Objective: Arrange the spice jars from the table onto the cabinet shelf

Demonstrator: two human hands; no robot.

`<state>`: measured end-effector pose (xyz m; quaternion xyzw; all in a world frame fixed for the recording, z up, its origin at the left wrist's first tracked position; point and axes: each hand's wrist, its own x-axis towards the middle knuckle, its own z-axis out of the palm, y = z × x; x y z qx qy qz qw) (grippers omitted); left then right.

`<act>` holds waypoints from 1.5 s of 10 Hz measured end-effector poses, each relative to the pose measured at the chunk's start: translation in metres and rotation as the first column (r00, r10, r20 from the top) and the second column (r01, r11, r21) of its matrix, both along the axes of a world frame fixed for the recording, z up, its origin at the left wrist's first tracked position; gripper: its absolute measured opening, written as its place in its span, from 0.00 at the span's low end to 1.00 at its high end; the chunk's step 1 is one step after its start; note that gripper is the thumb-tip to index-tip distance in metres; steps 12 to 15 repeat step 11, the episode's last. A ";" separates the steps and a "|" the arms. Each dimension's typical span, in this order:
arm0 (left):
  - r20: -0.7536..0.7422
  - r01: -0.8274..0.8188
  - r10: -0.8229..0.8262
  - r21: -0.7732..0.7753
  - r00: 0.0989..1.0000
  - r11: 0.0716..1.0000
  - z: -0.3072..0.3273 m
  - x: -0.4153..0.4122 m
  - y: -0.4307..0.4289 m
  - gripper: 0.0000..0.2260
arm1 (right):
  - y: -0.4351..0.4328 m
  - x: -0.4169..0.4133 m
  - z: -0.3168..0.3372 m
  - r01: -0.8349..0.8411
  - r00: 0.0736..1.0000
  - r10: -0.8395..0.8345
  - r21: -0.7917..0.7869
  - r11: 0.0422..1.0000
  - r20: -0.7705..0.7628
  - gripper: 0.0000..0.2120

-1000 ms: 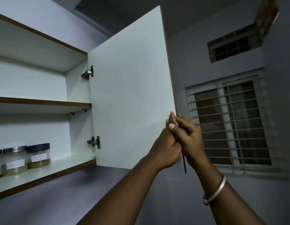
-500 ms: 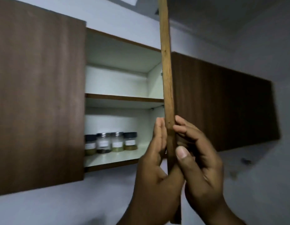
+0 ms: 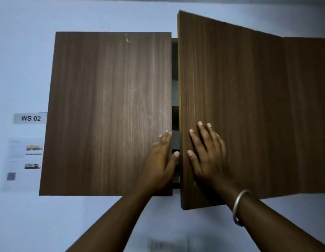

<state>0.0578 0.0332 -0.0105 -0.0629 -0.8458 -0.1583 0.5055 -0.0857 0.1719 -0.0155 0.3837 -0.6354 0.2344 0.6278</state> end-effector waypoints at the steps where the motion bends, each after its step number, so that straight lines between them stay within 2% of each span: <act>1: -0.035 -0.353 0.356 -0.246 0.934 0.903 -0.004 -0.027 -0.053 0.29 | -0.022 -0.024 0.001 0.114 0.985 -0.121 0.064 0.991 0.123 0.32; 2: -0.091 -0.523 0.529 -0.362 0.844 0.771 -0.008 -0.044 -0.093 0.31 | -0.043 -0.043 -0.004 0.179 0.963 -0.196 0.104 0.978 0.188 0.32; 3: -0.185 -0.562 0.537 -0.397 0.823 0.725 -0.016 -0.064 -0.109 0.32 | -0.058 -0.057 -0.007 0.198 0.956 -0.213 0.095 0.976 0.202 0.31; 6: -0.348 -0.629 0.525 -0.372 0.776 0.683 -0.022 -0.097 -0.128 0.36 | -0.073 -0.079 -0.011 0.200 0.973 -0.199 -0.002 0.980 0.119 0.31; 7: -0.331 -0.636 0.544 -0.372 0.771 0.676 -0.022 -0.096 -0.127 0.35 | -0.073 -0.079 -0.012 0.221 0.968 -0.221 0.017 0.975 0.118 0.30; 8: -0.255 -0.621 0.569 -0.403 0.782 0.673 -0.019 -0.087 -0.121 0.33 | -0.069 -0.069 -0.009 0.250 0.954 -0.261 0.087 0.964 0.148 0.31; 9: -0.159 -0.575 0.565 -0.411 0.809 0.707 -0.015 -0.068 -0.106 0.32 | -0.058 -0.053 -0.003 0.243 0.943 -0.273 0.164 0.956 0.190 0.32; 11: -0.332 -0.581 0.477 -0.443 0.814 0.683 -0.014 -0.038 -0.071 0.29 | -0.039 -0.014 0.000 0.175 0.980 -0.182 0.090 0.980 0.081 0.35; 15: -0.332 -0.581 0.477 -0.443 0.814 0.683 -0.014 -0.038 -0.071 0.29 | -0.039 -0.014 0.000 0.175 0.980 -0.182 0.090 0.980 0.081 0.35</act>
